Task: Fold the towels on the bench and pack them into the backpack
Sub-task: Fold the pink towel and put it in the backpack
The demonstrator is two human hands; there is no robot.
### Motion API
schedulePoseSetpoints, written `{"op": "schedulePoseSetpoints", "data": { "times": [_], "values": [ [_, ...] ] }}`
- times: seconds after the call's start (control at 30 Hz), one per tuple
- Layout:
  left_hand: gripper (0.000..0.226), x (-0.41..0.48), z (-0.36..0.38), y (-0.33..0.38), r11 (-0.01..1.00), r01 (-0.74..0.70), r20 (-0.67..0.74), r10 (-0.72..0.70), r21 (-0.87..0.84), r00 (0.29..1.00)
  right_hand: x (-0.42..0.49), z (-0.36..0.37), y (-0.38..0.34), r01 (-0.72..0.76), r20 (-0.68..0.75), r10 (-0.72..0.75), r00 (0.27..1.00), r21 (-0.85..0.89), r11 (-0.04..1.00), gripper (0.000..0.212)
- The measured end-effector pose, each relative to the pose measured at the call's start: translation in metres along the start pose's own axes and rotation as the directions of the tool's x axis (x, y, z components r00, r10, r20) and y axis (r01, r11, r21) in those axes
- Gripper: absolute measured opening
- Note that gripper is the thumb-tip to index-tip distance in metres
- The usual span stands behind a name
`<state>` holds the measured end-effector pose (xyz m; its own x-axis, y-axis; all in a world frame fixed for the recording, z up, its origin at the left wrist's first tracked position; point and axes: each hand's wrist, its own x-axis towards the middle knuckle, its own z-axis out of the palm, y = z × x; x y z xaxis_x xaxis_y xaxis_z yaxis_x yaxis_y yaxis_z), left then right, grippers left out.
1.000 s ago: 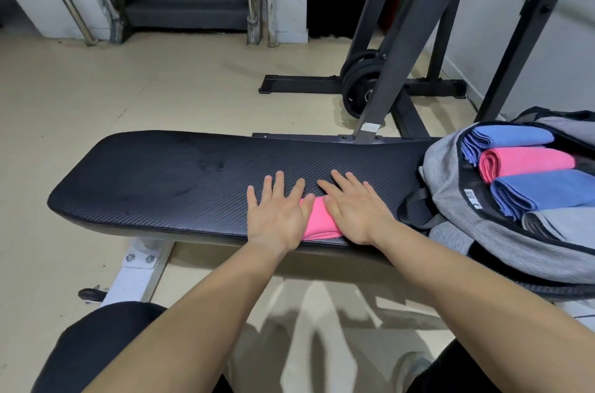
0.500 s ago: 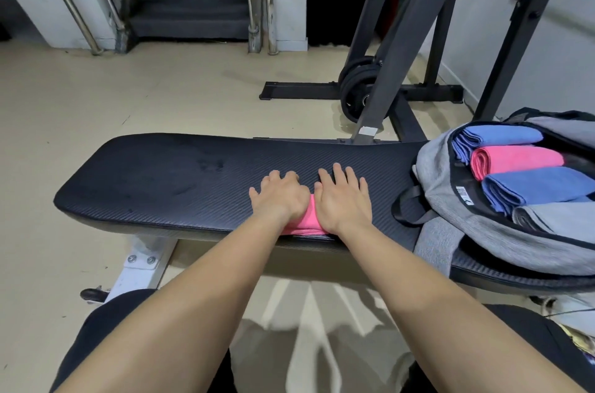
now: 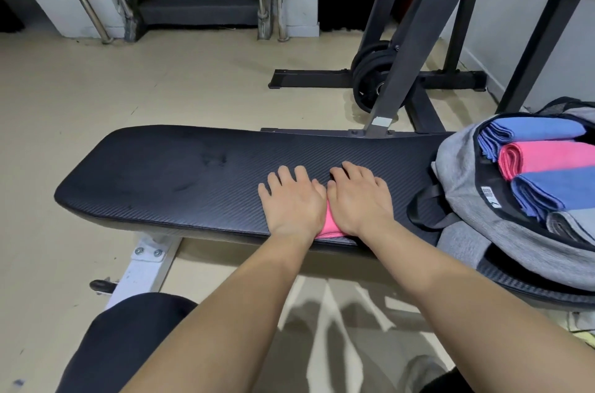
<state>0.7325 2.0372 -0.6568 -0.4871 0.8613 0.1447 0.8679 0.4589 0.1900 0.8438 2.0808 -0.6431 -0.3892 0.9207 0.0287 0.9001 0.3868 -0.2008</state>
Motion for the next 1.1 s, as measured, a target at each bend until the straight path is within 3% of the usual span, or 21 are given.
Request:
{"op": "schedulePoseSetpoints", "data": {
  "times": [0.07, 0.17, 0.27, 0.37, 0.5, 0.63, 0.73, 0.87, 1.0, 1.1],
  "values": [
    [0.053, 0.000, 0.002, -0.007, 0.999, -0.038, -0.011, 0.038, -0.024, 0.999, -0.002, 0.005, -0.001, -0.011, -0.024, 0.010, 1.000, -0.016, 1.000, 0.045],
    [0.069, 0.001, -0.003, -0.023, 0.966, -0.236, -0.015, 0.236, -0.103, 0.972, -0.002, 0.007, 0.000, -0.010, -0.033, 0.009, 0.999, -0.031, 0.999, 0.044],
    [0.069, -0.001, -0.013, -0.043, 0.896, -0.428, 0.080, 0.438, -0.116, 0.895, -0.003, 0.005, 0.000, 0.016, -0.029, -0.017, 0.999, -0.026, 1.000, 0.046],
    [0.058, -0.006, -0.024, -0.048, 0.873, -0.484, 0.126, 0.488, -0.062, 0.864, -0.010, -0.002, 0.003, 0.076, 0.046, -0.076, 0.996, 0.021, 0.997, 0.050],
    [0.052, -0.018, -0.042, -0.039, 0.910, -0.415, 0.117, 0.412, 0.004, 0.904, -0.024, -0.020, 0.021, 0.218, 0.169, -0.231, 0.958, 0.090, 0.972, 0.054],
    [0.046, -0.029, -0.060, -0.030, 0.920, -0.390, 0.153, 0.392, -0.039, 0.907, -0.037, -0.047, 0.036, 0.127, 0.283, -0.204, 0.937, 0.266, 0.956, 0.041],
    [0.043, -0.037, -0.073, -0.020, 0.912, -0.386, 0.247, 0.410, -0.140, 0.878, -0.045, -0.073, 0.044, 0.085, 0.332, -0.179, 0.926, 0.277, 0.957, 0.039],
    [0.030, -0.040, -0.083, -0.002, 0.863, -0.352, 0.346, 0.475, -0.362, 0.809, -0.056, -0.104, 0.058, 0.022, 0.251, -0.107, 0.962, 0.321, 0.947, 0.042],
    [0.023, -0.047, -0.095, 0.025, 0.717, -0.164, 0.294, 0.468, -0.678, 0.833, -0.073, -0.134, 0.079, -0.113, 0.092, 0.072, 0.993, 0.602, 0.790, 0.062],
    [0.022, -0.055, -0.102, 0.052, 0.604, -0.083, 0.267, 0.466, -0.793, 0.843, -0.090, -0.148, 0.094, -0.222, 0.146, 0.174, 0.974, 0.771, 0.597, 0.052]
  ]
}}
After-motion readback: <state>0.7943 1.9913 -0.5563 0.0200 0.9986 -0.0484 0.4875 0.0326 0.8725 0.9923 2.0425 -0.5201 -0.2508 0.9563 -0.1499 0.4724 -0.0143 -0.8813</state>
